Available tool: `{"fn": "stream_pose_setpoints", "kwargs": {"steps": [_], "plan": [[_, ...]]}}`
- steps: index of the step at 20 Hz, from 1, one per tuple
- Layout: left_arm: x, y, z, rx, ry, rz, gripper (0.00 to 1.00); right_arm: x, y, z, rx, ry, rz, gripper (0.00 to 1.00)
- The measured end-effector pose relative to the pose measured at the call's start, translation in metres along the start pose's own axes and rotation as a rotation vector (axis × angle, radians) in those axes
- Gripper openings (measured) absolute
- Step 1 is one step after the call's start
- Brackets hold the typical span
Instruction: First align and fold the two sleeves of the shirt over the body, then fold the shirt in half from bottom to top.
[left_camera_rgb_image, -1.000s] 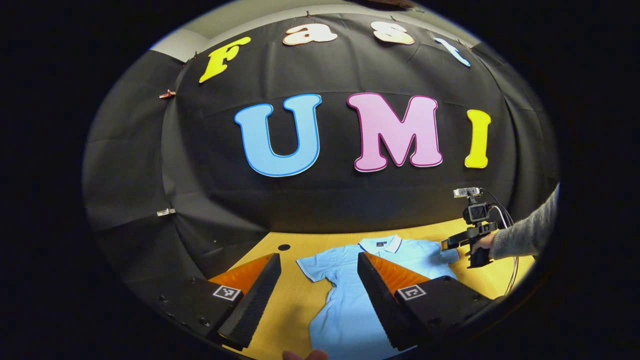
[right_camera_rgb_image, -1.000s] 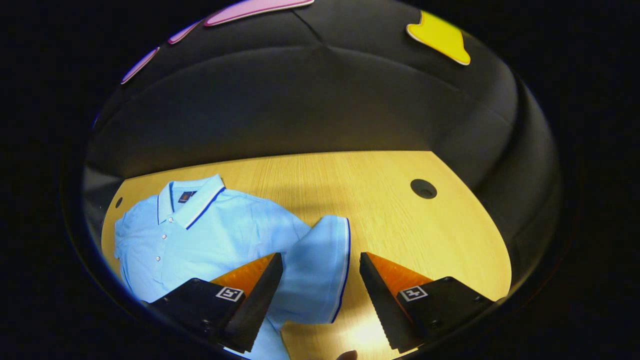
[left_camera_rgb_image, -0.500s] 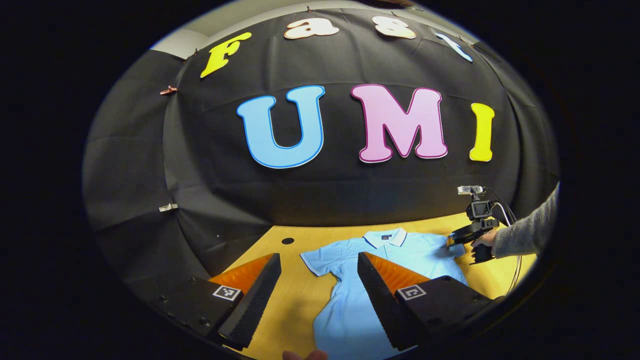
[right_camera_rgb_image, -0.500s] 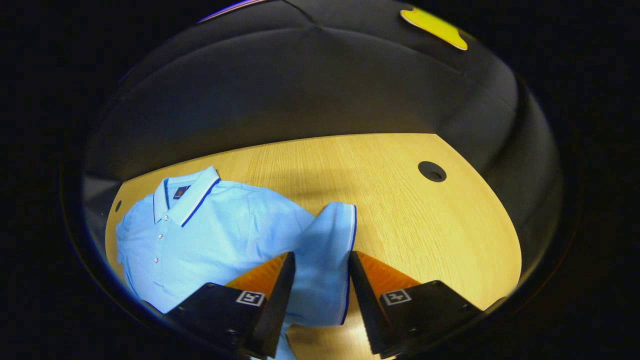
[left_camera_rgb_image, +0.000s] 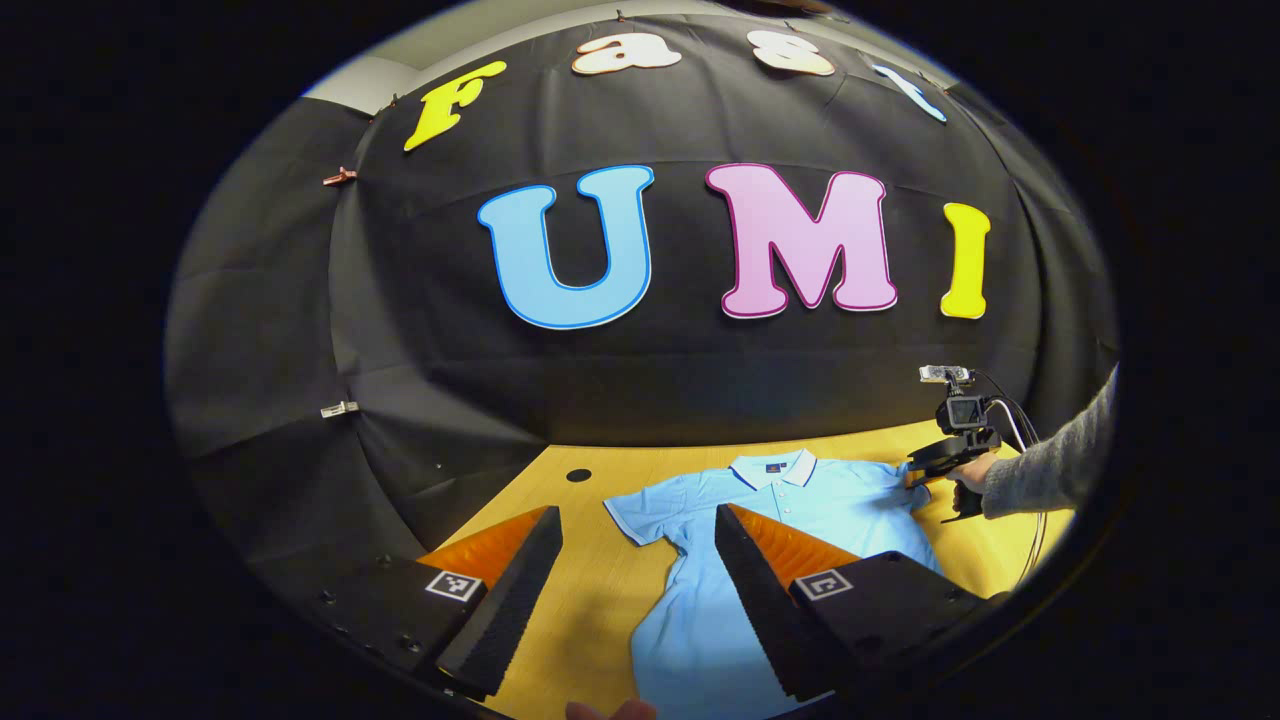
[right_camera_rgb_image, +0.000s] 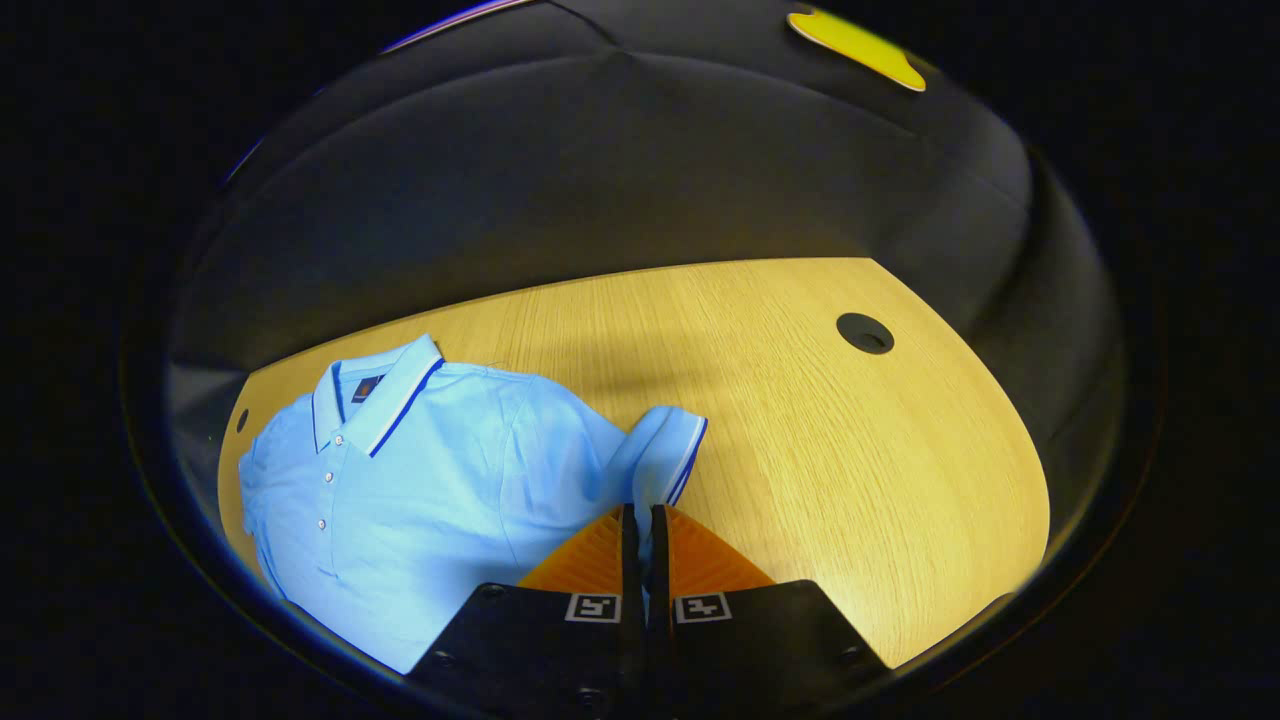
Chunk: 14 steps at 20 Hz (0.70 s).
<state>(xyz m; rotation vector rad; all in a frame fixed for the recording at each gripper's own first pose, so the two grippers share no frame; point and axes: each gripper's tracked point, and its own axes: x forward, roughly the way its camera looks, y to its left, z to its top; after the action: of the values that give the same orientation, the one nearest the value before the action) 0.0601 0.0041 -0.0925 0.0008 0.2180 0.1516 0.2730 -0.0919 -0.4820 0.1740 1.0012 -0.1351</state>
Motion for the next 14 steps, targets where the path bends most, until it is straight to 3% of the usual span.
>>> {"fn": "stream_pose_setpoints", "kwargs": {"steps": [8,14], "plan": [[-0.007,0.003,-0.003,-0.009,0.003,0.006,0.98,-0.038,0.043,0.045,-0.024,-0.151,0.077,0.05],[-0.017,0.01,-0.004,-0.018,0.002,0.015,0.98,-0.064,0.111,0.042,-0.144,-0.193,0.184,0.05]]}}
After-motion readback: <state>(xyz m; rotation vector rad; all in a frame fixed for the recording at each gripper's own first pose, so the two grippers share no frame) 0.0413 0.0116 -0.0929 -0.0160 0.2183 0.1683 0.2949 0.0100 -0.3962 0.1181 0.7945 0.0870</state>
